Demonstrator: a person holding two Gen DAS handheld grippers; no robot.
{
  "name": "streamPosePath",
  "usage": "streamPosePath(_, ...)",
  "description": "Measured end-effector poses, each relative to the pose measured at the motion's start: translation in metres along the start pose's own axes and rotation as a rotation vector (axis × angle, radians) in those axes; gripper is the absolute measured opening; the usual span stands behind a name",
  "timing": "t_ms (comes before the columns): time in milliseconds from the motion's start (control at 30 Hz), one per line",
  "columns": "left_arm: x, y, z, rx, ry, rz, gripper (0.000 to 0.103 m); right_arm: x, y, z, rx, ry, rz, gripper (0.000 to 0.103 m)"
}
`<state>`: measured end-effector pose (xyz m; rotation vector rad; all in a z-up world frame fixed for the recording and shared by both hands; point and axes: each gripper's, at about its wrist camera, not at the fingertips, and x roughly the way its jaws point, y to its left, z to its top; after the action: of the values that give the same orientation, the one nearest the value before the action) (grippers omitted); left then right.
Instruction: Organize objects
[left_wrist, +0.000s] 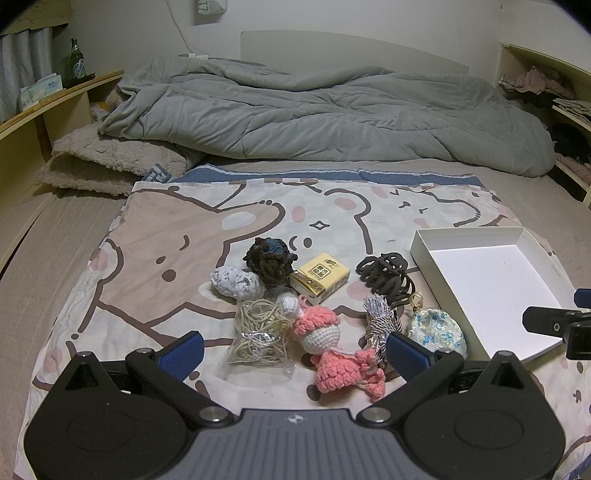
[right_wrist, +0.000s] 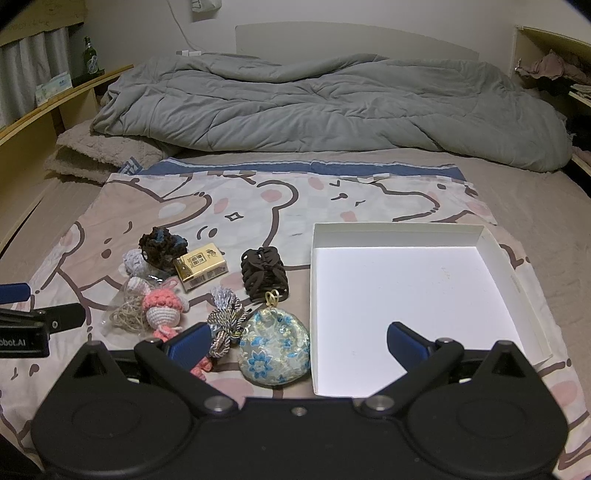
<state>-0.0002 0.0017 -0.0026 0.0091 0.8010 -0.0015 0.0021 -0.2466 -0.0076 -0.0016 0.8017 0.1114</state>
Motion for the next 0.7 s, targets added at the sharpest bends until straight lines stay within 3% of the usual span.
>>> streamPosePath(700, 0.0000, 0.0000, 0.0001, 0.008, 0.001, -0.009, 0.103, 0.0015, -0.0015, -0.0024, -0.003, 0.004, -0.006, 0.102)
